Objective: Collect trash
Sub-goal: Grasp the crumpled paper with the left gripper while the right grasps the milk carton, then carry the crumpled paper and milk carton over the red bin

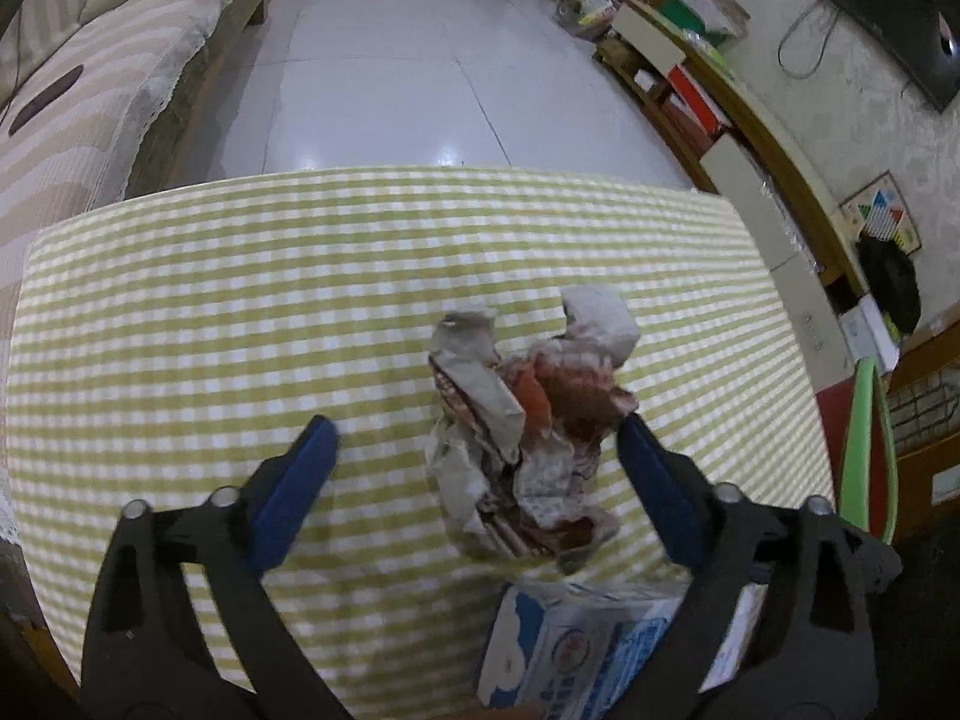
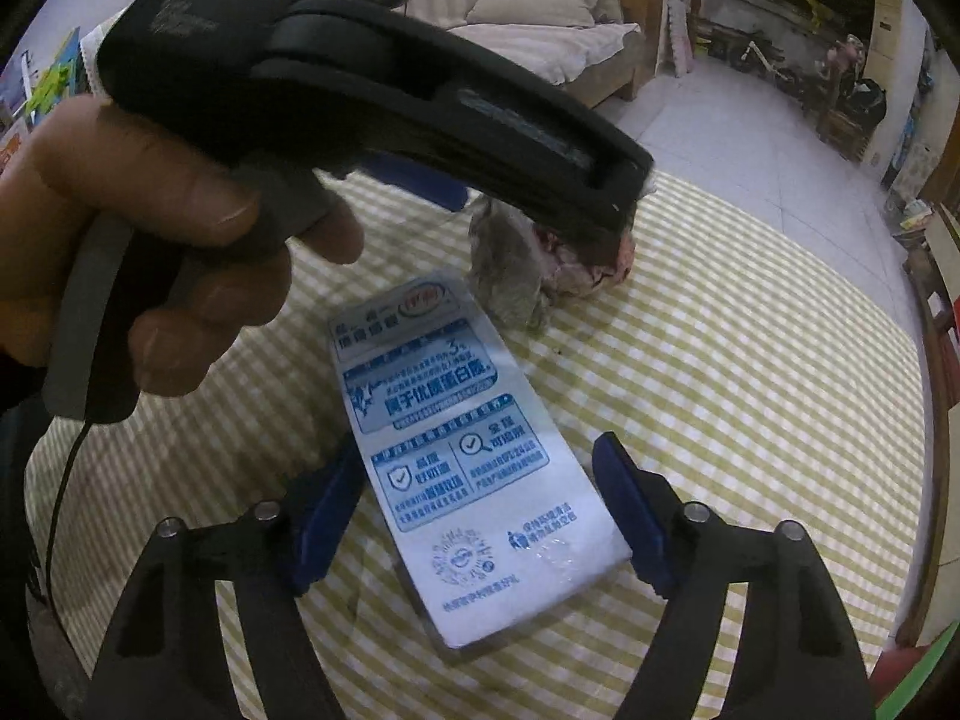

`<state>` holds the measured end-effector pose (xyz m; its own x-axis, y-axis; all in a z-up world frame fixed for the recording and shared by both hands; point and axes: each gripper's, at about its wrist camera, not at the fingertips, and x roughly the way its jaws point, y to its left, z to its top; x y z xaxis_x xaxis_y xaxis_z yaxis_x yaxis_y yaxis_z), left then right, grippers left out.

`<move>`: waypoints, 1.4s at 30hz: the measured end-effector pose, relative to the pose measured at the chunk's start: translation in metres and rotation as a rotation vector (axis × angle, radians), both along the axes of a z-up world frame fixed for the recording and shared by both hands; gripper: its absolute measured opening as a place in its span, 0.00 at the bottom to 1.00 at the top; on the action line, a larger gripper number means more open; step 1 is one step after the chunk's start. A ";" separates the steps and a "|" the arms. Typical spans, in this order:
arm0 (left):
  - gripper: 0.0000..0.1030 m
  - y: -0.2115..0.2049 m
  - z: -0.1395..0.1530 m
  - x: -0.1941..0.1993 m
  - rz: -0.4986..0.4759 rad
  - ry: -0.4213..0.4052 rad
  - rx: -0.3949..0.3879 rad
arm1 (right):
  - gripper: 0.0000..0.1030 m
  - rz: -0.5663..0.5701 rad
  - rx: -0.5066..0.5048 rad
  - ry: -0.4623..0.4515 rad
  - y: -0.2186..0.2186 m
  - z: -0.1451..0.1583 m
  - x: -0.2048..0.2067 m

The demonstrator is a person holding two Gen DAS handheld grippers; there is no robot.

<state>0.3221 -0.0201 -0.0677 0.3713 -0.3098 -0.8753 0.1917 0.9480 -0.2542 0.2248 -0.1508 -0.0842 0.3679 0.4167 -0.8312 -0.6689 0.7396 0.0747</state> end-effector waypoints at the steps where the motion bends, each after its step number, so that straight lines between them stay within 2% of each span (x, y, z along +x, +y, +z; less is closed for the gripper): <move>1: 0.86 -0.003 0.000 0.000 -0.011 -0.012 0.022 | 0.64 0.006 0.003 0.007 0.000 -0.001 -0.001; 5: 0.80 -0.003 0.000 0.002 -0.018 -0.021 0.045 | 0.60 0.000 0.010 0.015 -0.004 -0.003 -0.006; 7: 0.68 -0.004 0.002 0.003 -0.022 -0.024 0.036 | 0.58 -0.001 0.010 0.019 -0.006 -0.003 -0.008; 10: 0.56 -0.008 0.003 0.003 -0.039 -0.015 0.012 | 0.55 0.003 0.008 0.024 -0.009 -0.002 -0.015; 12: 0.53 -0.010 0.002 0.003 -0.040 -0.008 0.000 | 0.54 0.010 0.018 0.036 -0.009 -0.002 -0.020; 16: 0.38 -0.009 0.001 -0.002 -0.051 0.020 -0.035 | 0.53 0.008 0.031 0.054 -0.015 0.001 -0.027; 18: 0.35 -0.008 0.004 -0.006 -0.050 0.024 -0.026 | 0.53 0.002 0.033 0.059 -0.016 0.004 -0.033; 25: 0.33 0.002 0.010 -0.031 -0.006 0.028 0.002 | 0.50 -0.043 0.033 0.061 -0.023 0.019 -0.055; 33: 0.33 0.018 0.029 -0.070 0.022 -0.003 0.031 | 0.49 -0.106 0.046 0.075 -0.039 0.030 -0.110; 42: 0.33 0.031 0.070 -0.131 0.069 -0.080 0.044 | 0.49 -0.161 0.067 0.044 -0.051 0.059 -0.152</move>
